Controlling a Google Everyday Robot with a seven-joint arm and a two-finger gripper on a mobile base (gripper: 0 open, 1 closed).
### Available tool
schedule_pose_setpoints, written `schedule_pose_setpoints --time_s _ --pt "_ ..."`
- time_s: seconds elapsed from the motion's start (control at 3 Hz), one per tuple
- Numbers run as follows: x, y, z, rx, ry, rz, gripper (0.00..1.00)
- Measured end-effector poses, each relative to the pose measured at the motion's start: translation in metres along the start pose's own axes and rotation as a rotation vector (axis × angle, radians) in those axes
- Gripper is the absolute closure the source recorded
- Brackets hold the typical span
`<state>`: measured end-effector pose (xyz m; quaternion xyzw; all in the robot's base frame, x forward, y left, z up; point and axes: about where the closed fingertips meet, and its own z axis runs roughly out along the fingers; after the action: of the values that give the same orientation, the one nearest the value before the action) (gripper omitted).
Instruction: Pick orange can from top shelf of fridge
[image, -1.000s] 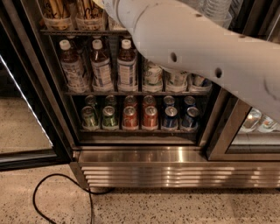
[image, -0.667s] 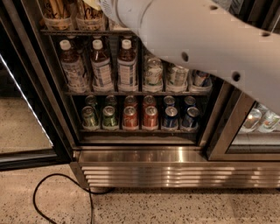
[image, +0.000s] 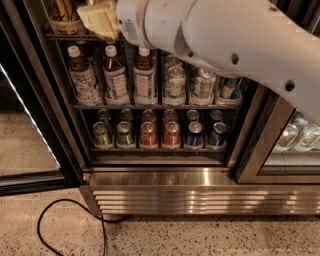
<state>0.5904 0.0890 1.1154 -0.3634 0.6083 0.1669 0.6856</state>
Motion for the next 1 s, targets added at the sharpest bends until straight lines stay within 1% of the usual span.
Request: schedule_pose_setpoints --time_s 0.33,0.67,1.0 --pt "0.056 0.032 -0.018 -0.15 0.043 0.051 1.0" --pt "0.086 0.083 -0.046 -0.256 0.042 0.028 1.0" --pt "0.086 0.145 -0.075 -0.344 0.021 -0.085 1.0"
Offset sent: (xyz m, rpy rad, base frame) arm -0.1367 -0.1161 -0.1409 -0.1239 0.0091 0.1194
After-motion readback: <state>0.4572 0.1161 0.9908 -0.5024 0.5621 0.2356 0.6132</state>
